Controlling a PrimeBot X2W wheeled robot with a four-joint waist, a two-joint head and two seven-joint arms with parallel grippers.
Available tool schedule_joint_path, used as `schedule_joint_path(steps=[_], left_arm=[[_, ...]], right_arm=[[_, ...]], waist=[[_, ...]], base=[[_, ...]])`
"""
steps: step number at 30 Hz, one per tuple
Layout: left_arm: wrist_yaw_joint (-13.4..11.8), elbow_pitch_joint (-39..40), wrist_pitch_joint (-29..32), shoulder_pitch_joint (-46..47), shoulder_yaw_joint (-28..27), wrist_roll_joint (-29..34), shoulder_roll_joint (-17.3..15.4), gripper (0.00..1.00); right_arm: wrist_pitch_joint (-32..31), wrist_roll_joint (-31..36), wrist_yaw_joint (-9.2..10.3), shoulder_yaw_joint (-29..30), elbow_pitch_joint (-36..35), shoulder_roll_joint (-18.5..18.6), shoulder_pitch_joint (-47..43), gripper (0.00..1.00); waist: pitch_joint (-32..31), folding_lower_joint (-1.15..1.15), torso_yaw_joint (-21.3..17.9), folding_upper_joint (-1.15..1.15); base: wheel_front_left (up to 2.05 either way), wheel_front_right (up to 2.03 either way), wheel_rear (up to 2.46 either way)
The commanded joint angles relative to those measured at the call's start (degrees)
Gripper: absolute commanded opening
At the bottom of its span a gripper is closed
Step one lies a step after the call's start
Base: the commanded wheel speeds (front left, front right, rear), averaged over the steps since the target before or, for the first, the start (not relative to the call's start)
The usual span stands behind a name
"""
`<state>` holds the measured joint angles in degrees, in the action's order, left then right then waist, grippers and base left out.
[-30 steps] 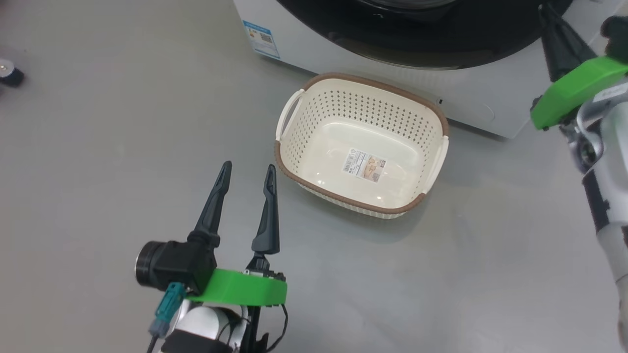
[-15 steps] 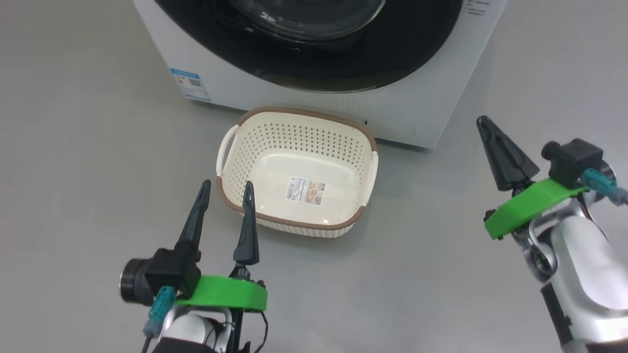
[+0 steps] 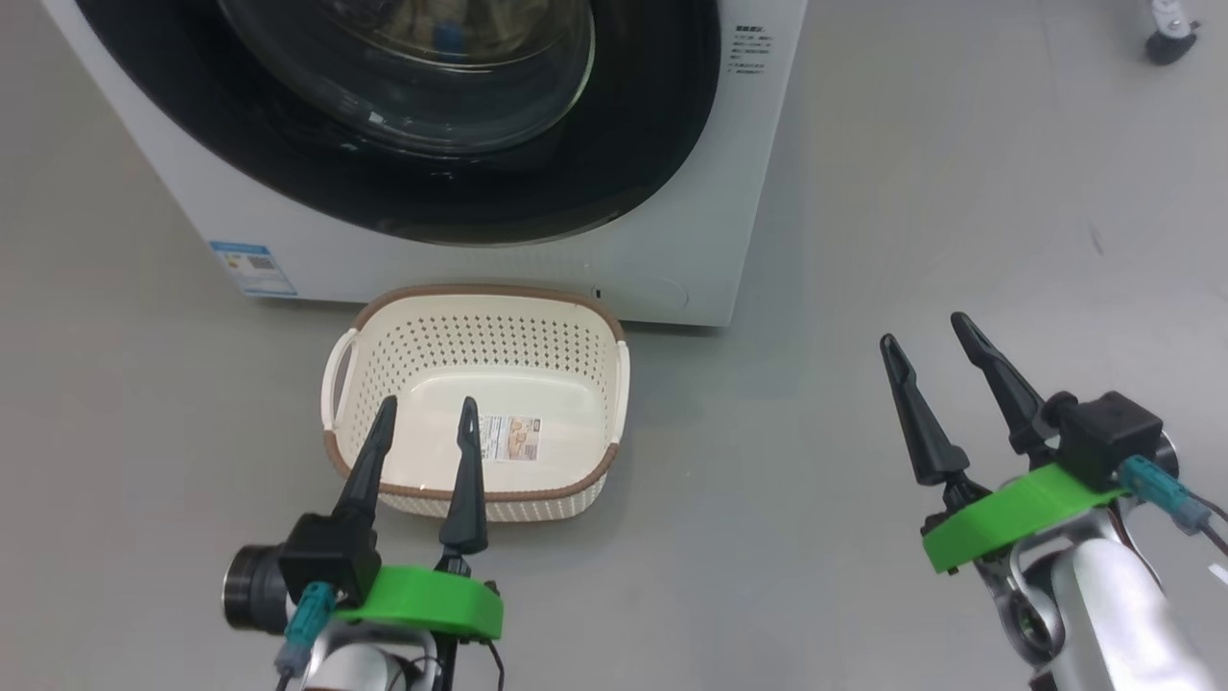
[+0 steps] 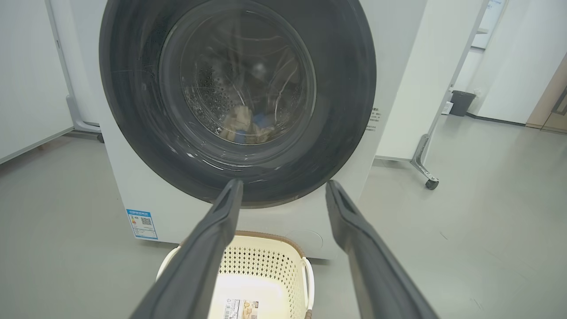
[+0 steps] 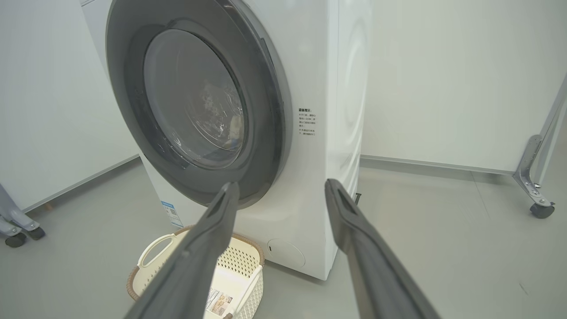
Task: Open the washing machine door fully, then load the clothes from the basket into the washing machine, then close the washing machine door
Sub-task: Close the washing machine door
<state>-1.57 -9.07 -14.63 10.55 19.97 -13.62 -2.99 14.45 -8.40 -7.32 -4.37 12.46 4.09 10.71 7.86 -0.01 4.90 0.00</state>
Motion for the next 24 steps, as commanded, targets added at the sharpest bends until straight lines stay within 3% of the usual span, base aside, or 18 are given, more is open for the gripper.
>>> schedule_joint_path(steps=[1,13,24], left_arm=[[-0.12,1.26,-0.37,0.59,-2.39,0.02,-1.02,1.00],[-0.85,0.88,-0.37,-1.00,-2.81,-0.50,-1.55,1.00],[-2.30,1.87,0.14,-2.85,-3.53,-1.15,-2.44,1.00]], right_arm=[[0.13,0.53,-0.17,-0.49,-3.60,-0.45,-0.89,1.00],[-3.31,2.31,-0.17,1.72,-12.64,-1.15,-9.37,1.00],[-5.26,1.40,-0.17,2.61,-17.44,-1.20,-13.55,1.00]], waist=[[-1.63,0.01,-2.30,0.00],[-3.37,0.01,-6.98,0.00],[-3.95,0.01,-8.74,0.00]], base=[[0.00,0.00,0.00],[0.00,0.00,0.00],[0.00,0.00,0.00]])
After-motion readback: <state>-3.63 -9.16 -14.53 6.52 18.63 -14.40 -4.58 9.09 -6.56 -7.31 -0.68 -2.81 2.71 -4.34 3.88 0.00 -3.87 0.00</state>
